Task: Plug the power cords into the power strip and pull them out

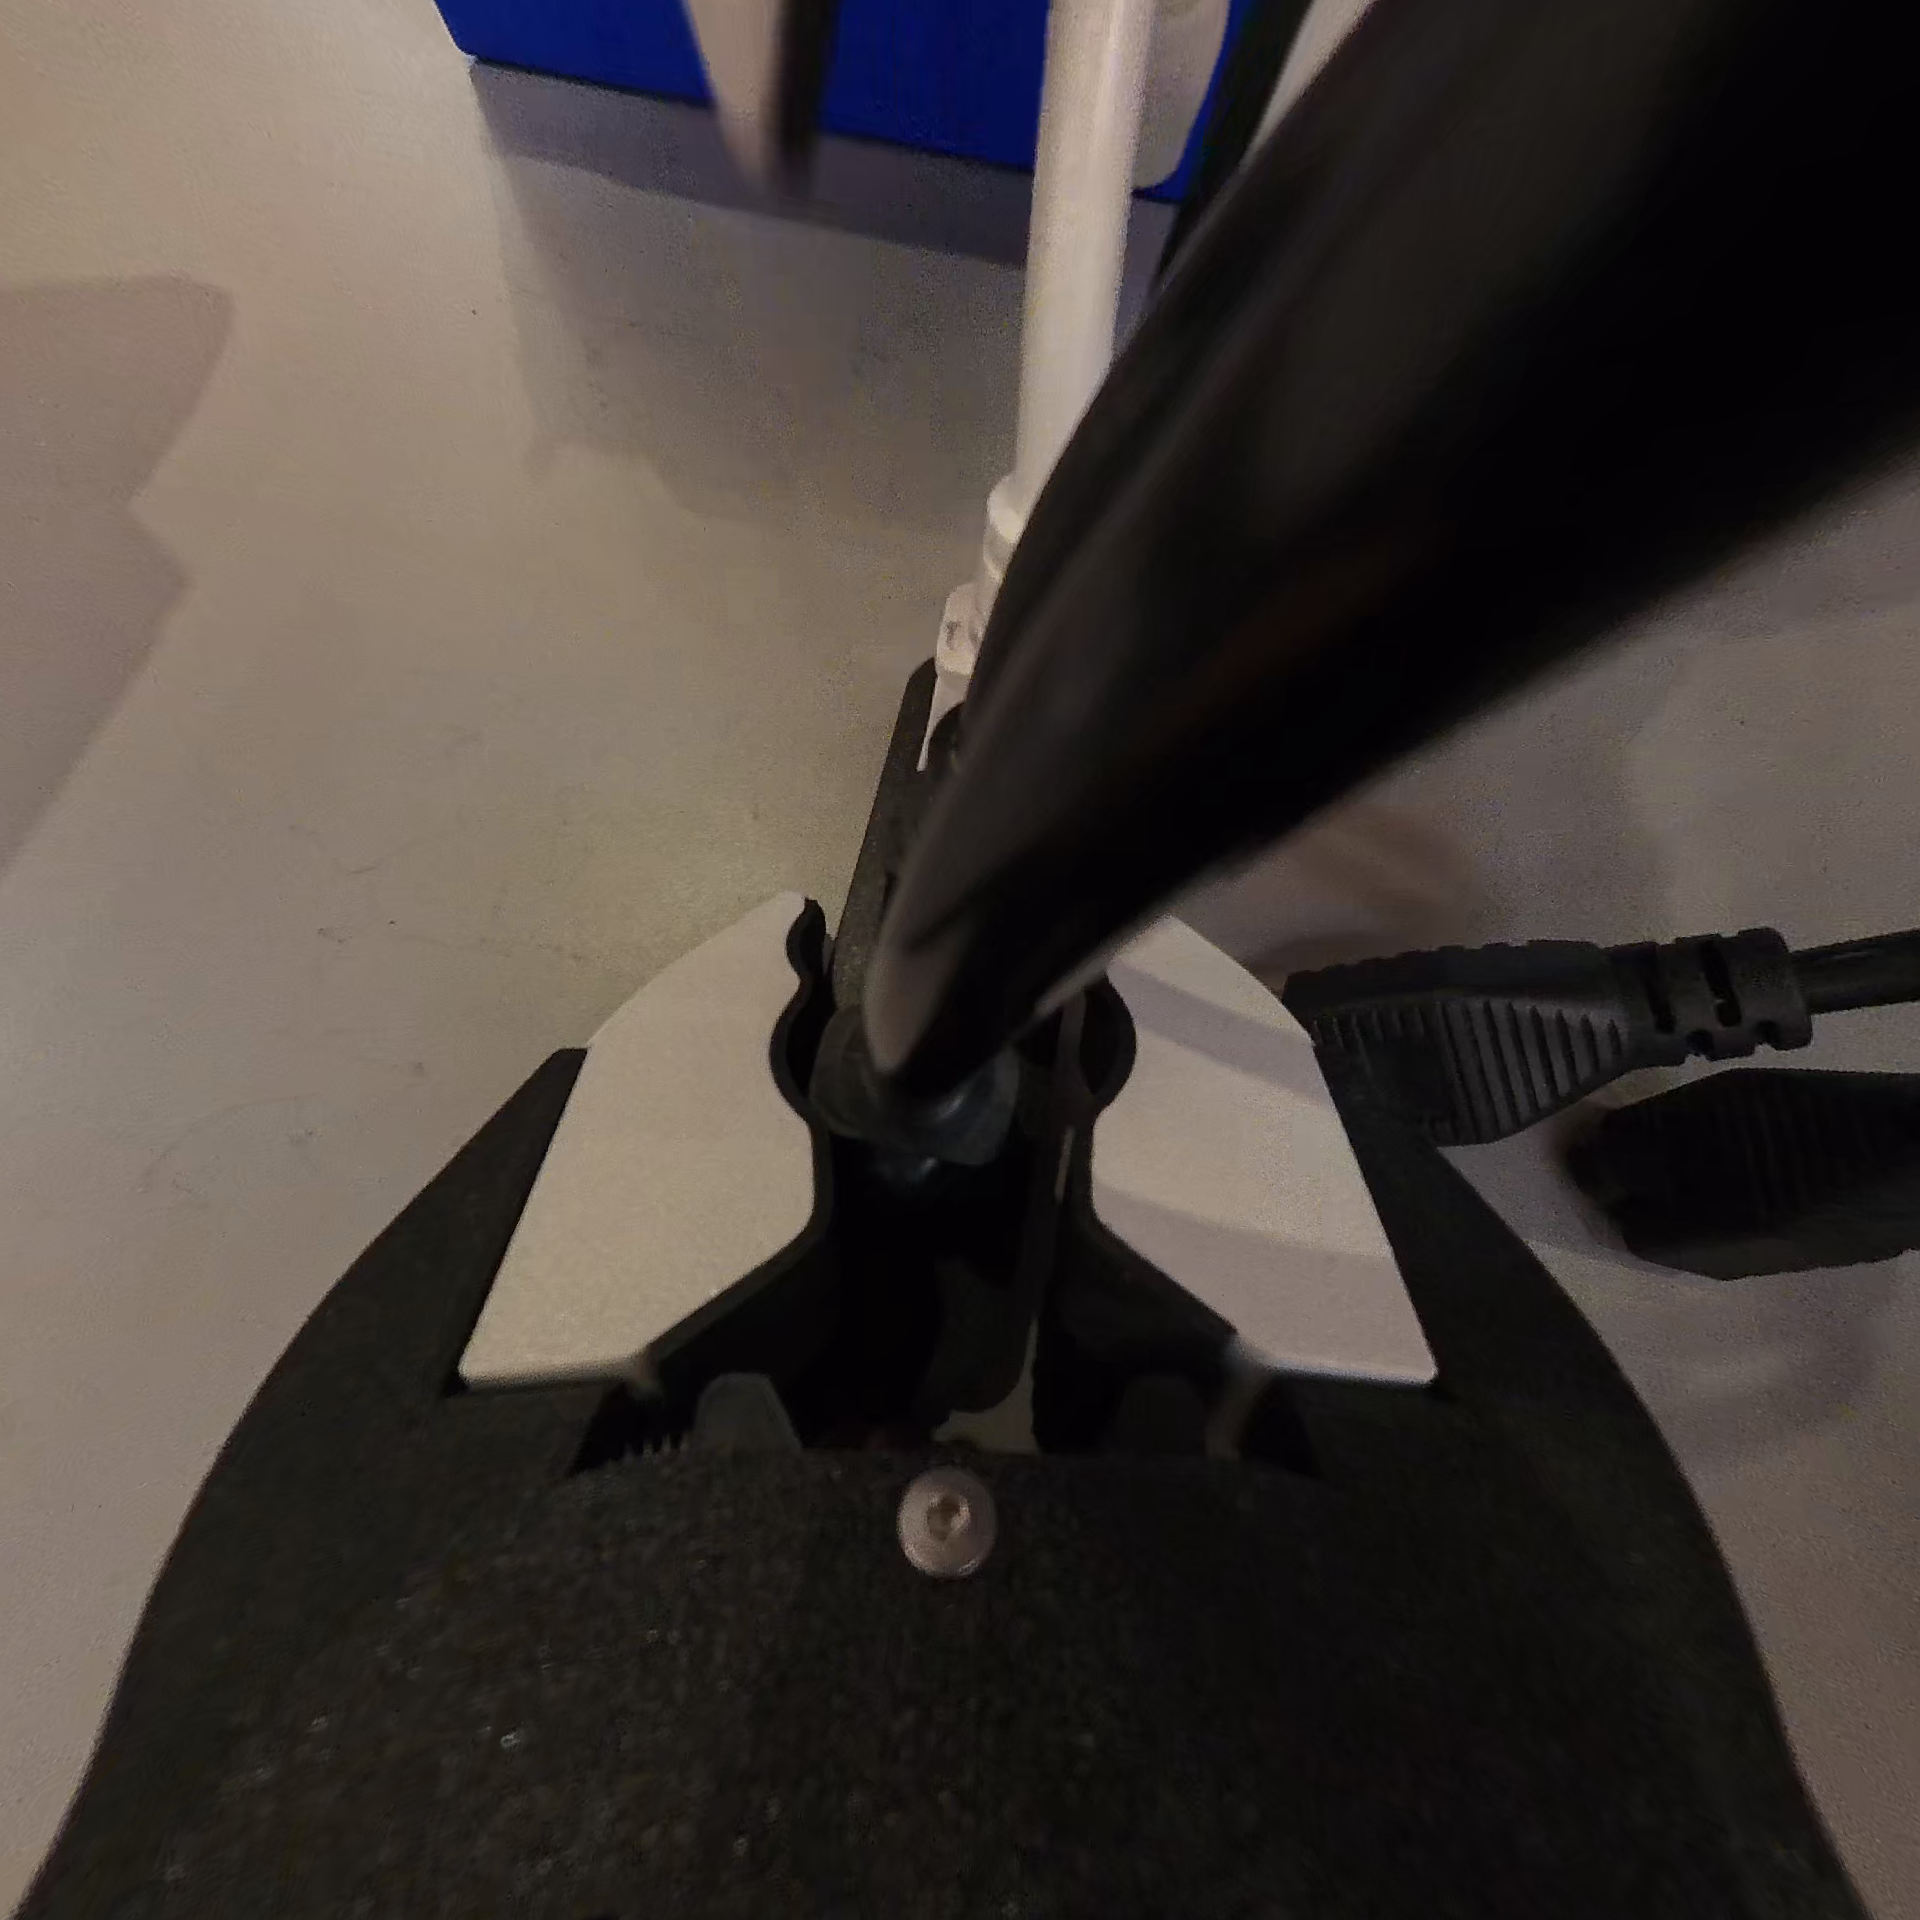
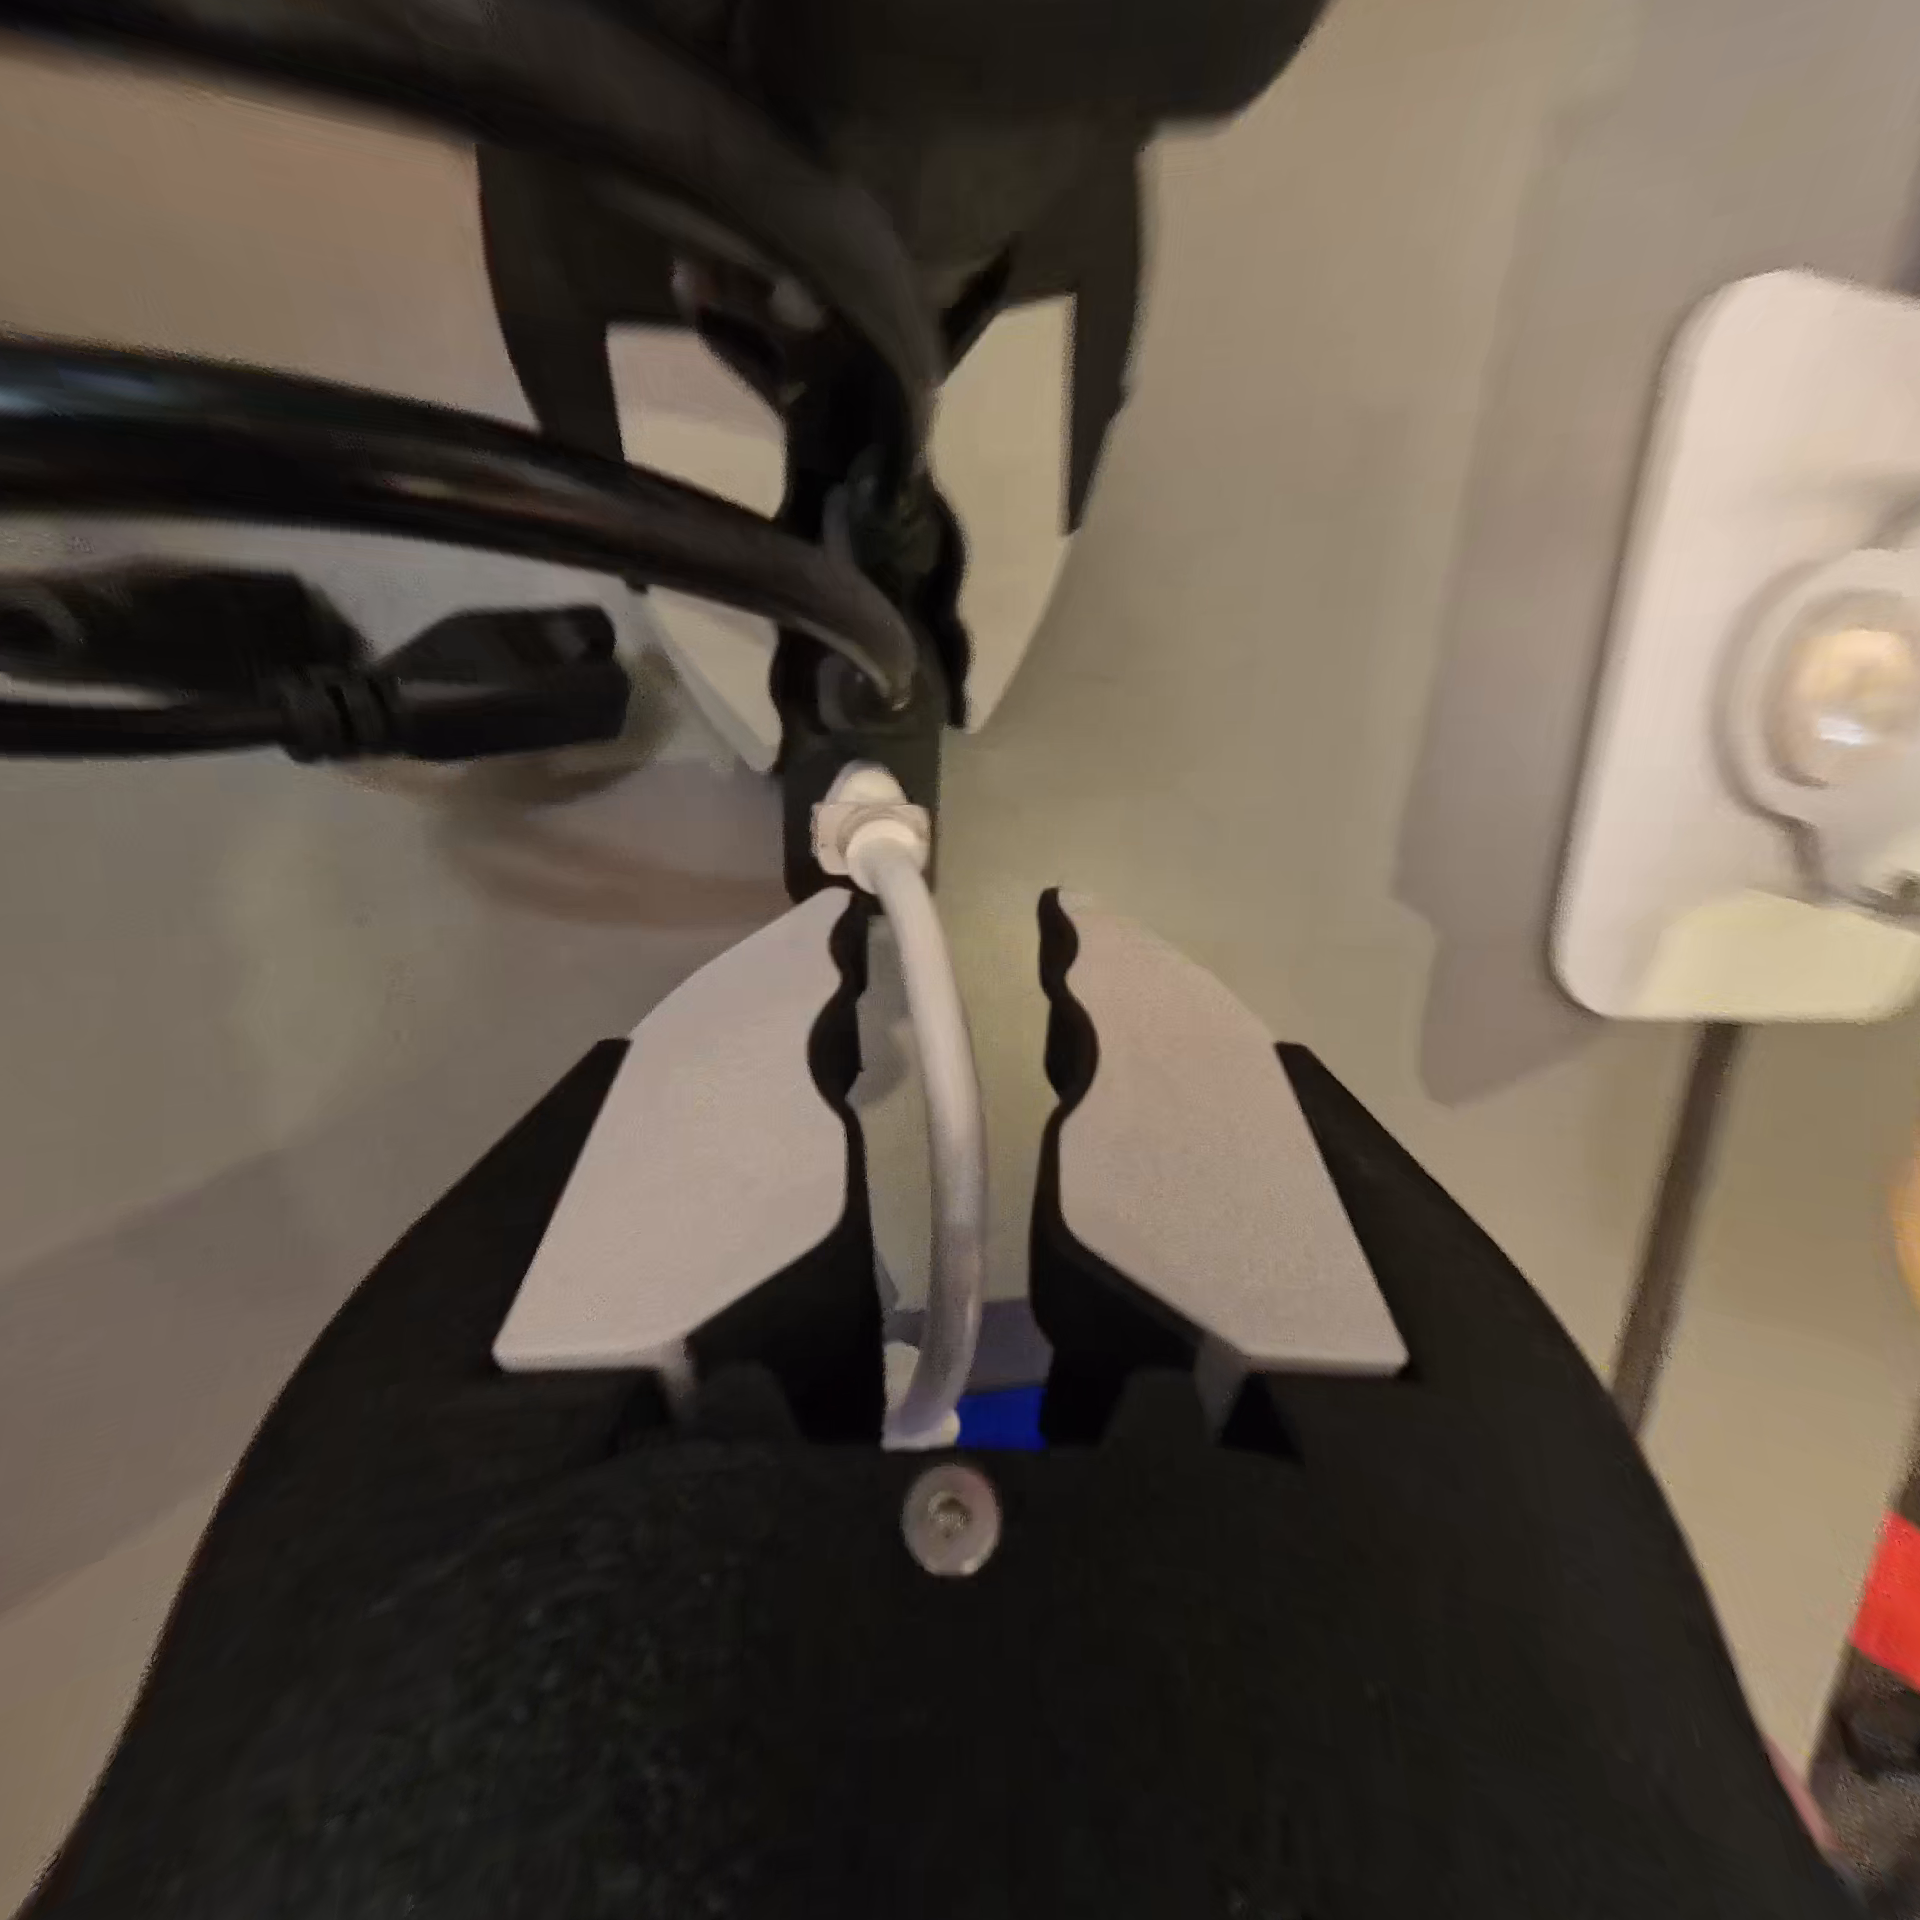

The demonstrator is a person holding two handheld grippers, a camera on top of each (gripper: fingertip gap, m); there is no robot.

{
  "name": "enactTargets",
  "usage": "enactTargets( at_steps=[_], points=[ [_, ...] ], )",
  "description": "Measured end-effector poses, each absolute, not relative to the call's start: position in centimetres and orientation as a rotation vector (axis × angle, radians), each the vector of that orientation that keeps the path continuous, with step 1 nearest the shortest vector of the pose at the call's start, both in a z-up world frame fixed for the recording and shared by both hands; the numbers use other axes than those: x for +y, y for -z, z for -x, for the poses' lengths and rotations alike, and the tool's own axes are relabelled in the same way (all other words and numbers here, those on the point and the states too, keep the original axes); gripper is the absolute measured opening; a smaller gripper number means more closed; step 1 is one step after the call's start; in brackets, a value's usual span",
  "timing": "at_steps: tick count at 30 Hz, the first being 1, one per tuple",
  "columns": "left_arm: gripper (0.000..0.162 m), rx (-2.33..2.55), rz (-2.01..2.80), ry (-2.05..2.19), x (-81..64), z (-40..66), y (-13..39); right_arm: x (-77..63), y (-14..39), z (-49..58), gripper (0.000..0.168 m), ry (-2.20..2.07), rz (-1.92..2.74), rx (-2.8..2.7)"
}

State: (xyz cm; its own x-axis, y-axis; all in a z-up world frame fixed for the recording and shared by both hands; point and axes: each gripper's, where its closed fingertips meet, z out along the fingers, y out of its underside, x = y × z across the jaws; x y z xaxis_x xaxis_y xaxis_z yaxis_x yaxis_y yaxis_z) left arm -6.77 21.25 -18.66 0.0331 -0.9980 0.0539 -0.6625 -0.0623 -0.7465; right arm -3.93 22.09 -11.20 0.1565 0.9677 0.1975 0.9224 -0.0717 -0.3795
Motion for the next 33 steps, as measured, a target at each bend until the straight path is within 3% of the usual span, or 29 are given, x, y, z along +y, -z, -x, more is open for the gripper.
enactTargets(
  at_steps=[5, 8, 10, 16, 19, 33],
  points=[
    [0.047, 1.689, 1.779, 0.814, 21.2, 6.8, 18.7, 18.0, 5.0, 4.9, 0.038, -0.356, 1.902, -1.141],
    [0.047, 1.73, 1.761, 0.831, 20.8, 6.9, 18.7, 16.0, 9.9, 4.5, 0.029, -0.509, 1.866, -0.743],
    [0.047, 1.766, 1.74, 0.852, 20.4, 7.1, 18.7, 17.1, 13.8, 3.7, 0.041, -0.455, 1.901, -0.622],
    [0.046, 1.814, 1.711, 0.868, 20.0, 7.2, 18.7, 19.6, 16.3, 6.1, 0.053, -0.272, 1.984, -1.018],
    [0.046, 1.863, 1.678, 0.886, 19.5, 7.6, 18.7, 20.5, 16.1, 6.9, 0.031, -0.228, 1.866, -1.115],
    [0.049, 1.923, 1.673, 0.971, 19.1, 8.2, 18.5, 19.7, 14.9, 8.2, 0.024, -0.62, 1.814, -1.082]
  ],
)
